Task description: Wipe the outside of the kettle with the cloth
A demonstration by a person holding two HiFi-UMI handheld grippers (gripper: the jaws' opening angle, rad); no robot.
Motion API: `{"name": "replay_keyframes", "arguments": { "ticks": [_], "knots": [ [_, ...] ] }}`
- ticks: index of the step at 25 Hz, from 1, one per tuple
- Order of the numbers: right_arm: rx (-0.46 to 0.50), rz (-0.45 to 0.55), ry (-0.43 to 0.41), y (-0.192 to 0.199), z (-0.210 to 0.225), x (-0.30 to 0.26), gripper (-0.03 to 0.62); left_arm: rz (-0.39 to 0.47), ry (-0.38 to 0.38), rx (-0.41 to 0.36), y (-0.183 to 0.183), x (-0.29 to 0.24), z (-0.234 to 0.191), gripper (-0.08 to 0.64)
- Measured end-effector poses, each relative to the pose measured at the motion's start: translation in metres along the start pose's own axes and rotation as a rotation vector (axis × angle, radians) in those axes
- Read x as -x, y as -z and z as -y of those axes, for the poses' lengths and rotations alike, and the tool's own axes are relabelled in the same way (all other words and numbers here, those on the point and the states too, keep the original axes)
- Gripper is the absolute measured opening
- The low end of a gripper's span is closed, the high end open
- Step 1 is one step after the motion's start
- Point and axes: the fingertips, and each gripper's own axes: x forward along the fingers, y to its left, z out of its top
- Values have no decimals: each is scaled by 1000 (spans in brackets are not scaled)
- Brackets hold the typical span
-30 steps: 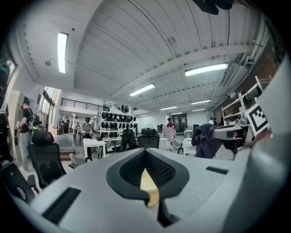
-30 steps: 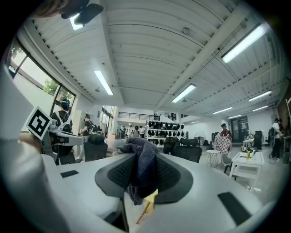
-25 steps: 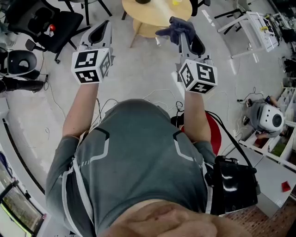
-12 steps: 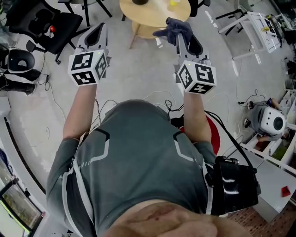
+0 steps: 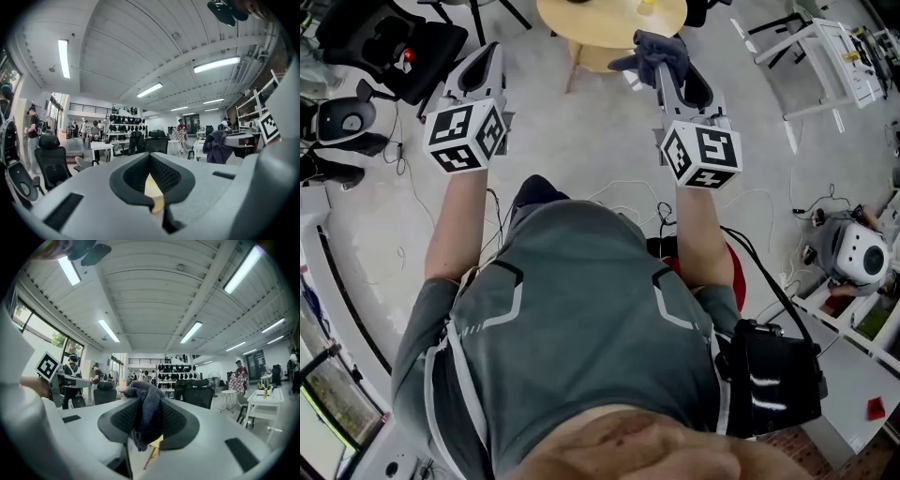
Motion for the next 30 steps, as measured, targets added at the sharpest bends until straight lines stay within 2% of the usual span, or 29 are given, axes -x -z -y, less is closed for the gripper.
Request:
{"name": "replay_keyframes", "arguments": {
  "ticks": [4,10,13,20,30],
  "knots": [
    [-23,-12,1,17,8,-25,132,-29,22,-12,10,-27,-9,9],
    [-5,-3,-3,7,4,-34,132,-18,50,-6,3,-40,-13,9],
    [5,-10,4,5,8,-59,133,1,76,-11,-4,-65,-21,9],
    [1,-4,41,3,-1,-162,132,18,97,-18,-9,-139,-98,9],
    [-18,-61,99,13,-18,-294,133,-5,196,6,-2,-219,-198,9]
  ]
}}
